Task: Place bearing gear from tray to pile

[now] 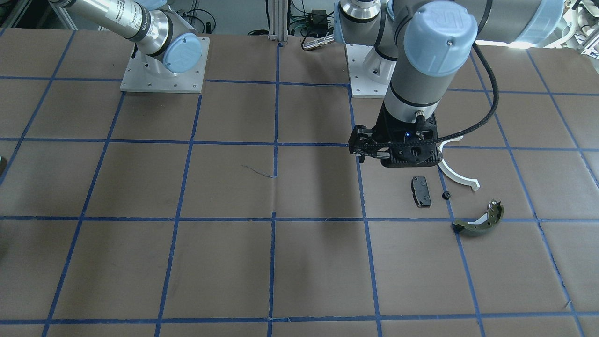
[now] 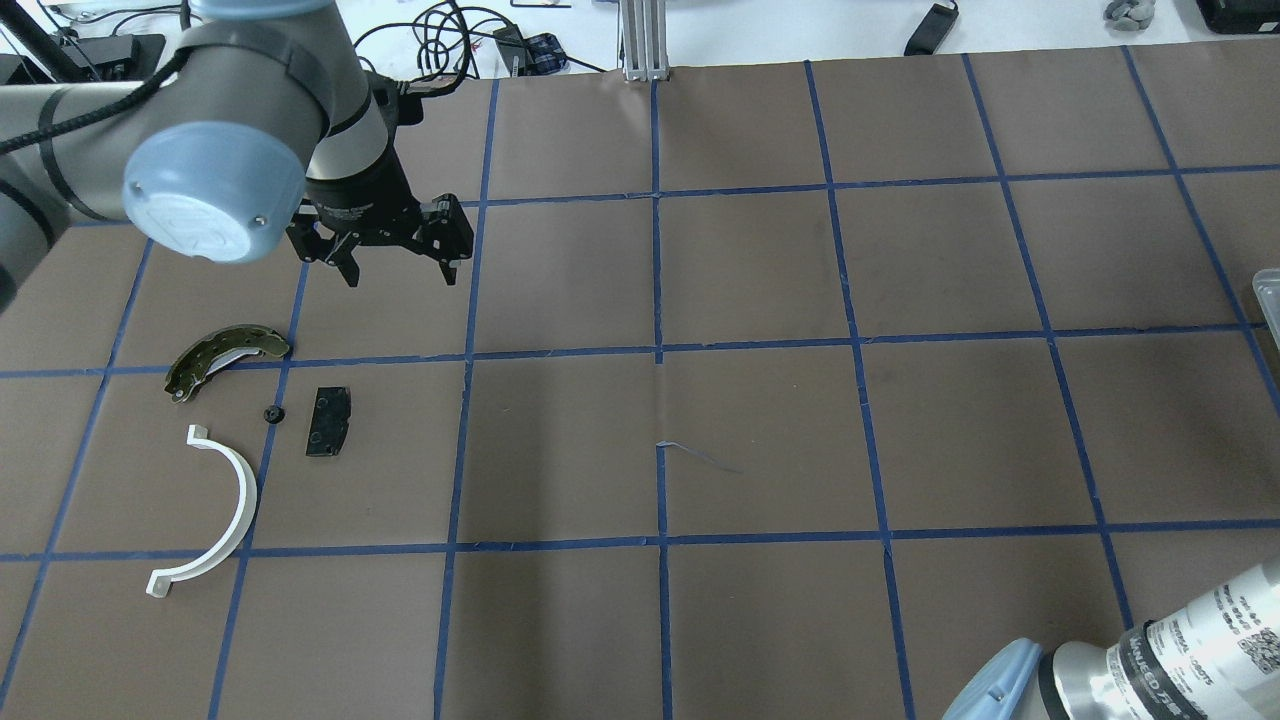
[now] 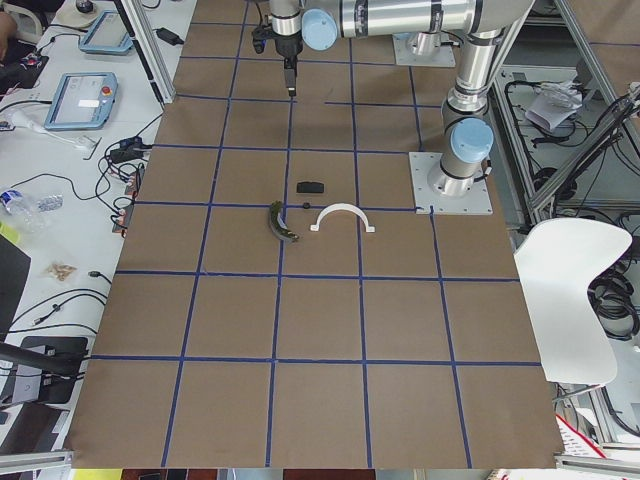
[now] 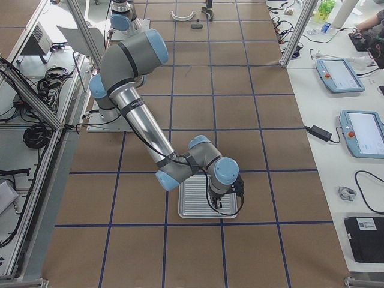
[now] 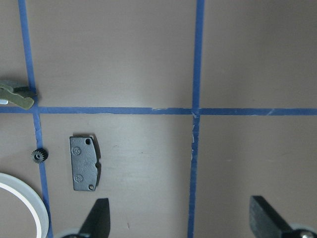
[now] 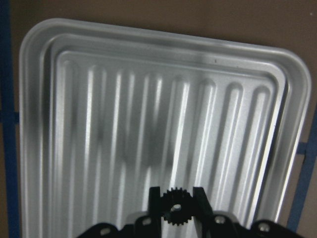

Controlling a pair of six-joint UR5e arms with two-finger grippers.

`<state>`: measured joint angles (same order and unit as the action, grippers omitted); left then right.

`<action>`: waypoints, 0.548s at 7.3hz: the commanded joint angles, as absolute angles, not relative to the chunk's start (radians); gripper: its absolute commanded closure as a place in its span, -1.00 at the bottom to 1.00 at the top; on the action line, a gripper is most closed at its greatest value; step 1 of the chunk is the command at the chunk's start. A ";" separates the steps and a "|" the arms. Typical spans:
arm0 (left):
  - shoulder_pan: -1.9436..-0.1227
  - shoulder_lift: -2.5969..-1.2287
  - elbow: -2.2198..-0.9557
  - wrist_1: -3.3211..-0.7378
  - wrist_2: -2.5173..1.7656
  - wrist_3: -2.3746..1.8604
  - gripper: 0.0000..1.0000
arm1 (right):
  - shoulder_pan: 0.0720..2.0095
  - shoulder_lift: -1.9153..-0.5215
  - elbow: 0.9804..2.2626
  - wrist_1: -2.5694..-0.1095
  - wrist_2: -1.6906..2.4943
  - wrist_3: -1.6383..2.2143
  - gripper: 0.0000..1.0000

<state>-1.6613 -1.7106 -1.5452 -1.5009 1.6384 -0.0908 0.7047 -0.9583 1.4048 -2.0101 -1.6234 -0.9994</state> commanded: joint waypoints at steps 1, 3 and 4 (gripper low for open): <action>-1.663 -1.649 -1.502 -1.537 1.574 0.005 -1.00 | 0.826 -1.041 1.411 -1.910 -1.626 -0.863 1.00; -1.628 -1.605 -1.522 -1.554 1.577 0.044 -1.00 | 0.989 -1.127 1.477 -1.849 -1.628 -0.636 1.00; -1.609 -1.594 -1.513 -1.568 1.568 0.044 -1.00 | 1.091 -1.164 1.536 -1.855 -1.628 -0.500 1.00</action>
